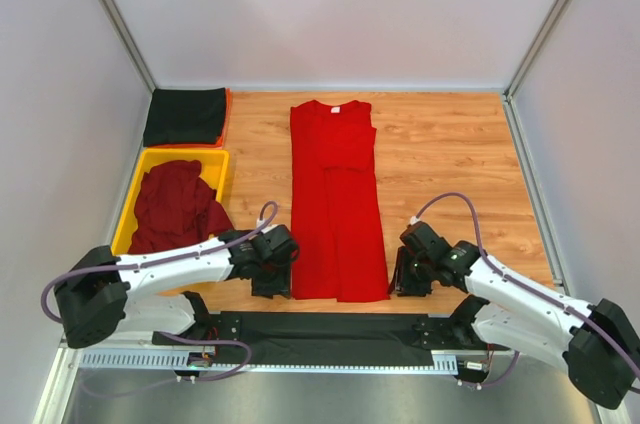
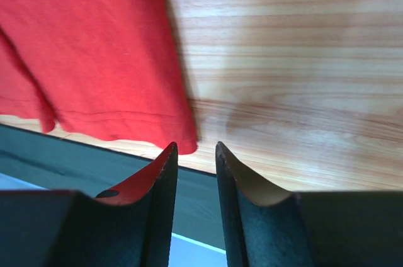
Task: Fold and stack the t-shirts
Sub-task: Fold the tshirt
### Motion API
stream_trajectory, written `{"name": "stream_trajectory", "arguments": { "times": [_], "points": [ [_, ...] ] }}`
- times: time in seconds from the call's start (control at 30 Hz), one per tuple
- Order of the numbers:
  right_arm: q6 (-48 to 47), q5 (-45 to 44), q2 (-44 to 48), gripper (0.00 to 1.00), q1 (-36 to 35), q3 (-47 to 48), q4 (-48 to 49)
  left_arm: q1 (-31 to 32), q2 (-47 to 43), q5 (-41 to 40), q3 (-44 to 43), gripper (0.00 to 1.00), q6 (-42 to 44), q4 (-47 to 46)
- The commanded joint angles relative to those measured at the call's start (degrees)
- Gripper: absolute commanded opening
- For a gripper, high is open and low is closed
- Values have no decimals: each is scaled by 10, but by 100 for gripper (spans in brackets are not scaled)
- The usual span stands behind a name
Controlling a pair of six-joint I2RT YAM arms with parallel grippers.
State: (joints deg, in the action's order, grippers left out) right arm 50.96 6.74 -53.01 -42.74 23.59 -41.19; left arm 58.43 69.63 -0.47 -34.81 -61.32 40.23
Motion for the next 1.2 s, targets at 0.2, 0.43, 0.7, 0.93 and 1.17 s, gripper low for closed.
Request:
{"name": "stream_trajectory", "arguments": {
  "times": [0.2, 0.43, 0.7, 0.93, 1.17],
  "points": [
    [11, 9, -2, 36, -4, 30, 19, -18, -62, 28, 6, 58, 1, -57],
    [12, 6, -40, 36, -6, 5, 49, -30, -13, 52, 42, 59, 1, -103],
    [19, 6, -44, 32, -8, -13, 66, -30, 17, 48, 50, 43, 8, -109],
    [29, 19, -39, 26, -9, -20, 88, -30, 12, 52, 53, 14, 7, -110],
    [34, 17, -22, 5, -12, -26, 77, -29, -1, 64, 61, 0, 3, -115]
  ]
}}
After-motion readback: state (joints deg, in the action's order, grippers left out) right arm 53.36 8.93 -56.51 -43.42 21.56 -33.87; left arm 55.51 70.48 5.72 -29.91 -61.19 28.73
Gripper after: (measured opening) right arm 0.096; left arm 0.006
